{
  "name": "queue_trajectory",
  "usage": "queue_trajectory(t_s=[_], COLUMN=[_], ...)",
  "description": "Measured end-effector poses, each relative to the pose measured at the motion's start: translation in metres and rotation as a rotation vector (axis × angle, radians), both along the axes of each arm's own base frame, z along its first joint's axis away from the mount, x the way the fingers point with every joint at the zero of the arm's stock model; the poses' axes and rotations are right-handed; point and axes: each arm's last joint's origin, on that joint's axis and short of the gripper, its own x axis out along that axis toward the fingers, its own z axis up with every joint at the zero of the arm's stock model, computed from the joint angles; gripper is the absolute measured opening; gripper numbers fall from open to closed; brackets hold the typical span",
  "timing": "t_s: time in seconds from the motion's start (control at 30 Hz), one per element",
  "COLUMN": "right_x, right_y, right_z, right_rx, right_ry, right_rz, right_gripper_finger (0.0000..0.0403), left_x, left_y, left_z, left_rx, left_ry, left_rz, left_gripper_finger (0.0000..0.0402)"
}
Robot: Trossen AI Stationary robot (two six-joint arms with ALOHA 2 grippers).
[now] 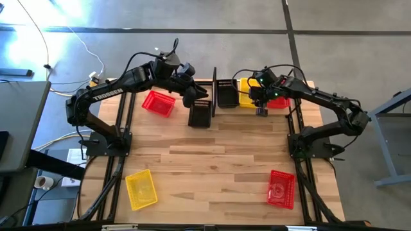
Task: Stack baskets on shelf by color
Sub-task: Stack the bottom red basket on the red basket on the shelf
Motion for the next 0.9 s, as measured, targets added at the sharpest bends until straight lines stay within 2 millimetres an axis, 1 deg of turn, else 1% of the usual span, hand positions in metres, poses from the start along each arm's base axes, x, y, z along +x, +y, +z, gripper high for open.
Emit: queue_trajectory(t_s=[0.17, 0.27, 0.4, 0.5, 0.67, 0.9], right_x=[0.0, 0.004, 0.011, 0.013, 0.015, 0.015], right_y=[0.002, 0.009, 0.02, 0.025, 0.024, 0.018], right_z=[0.0, -0.001, -0.001, -0.007, -0.016, -0.025], right_rx=[0.044, 0.06, 0.097, 0.091, 0.104, 0.055], right_ry=[-0.009, 0.002, -0.025, 0.029, 0.099, 0.19], right_rz=[-0.03, -0.002, 0.062, 0.07, 0.052, -0.05], right_gripper_finger=[0.009, 0.009, 0.0089, 0.0089, 0.0089, 0.0089], left_x=[0.0, 0.0, 0.0, 0.0, 0.0, 0.0], left_y=[0.0, 0.0, 0.0, 0.0, 0.0, 0.0], left_z=[0.0, 0.0, 0.0, 0.0, 0.0, 0.0], left_rx=[0.0, 0.0, 0.0, 0.0, 0.0, 0.001], left_ry=[0.0, 0.0, 0.0, 0.0, 0.0, -0.001], left_rz=[0.0, 0.0, 0.0, 0.0, 0.0, 0.0], left_gripper_finger=[0.0131, 0.0131, 0.0131, 0.0131, 0.0131, 0.0131])
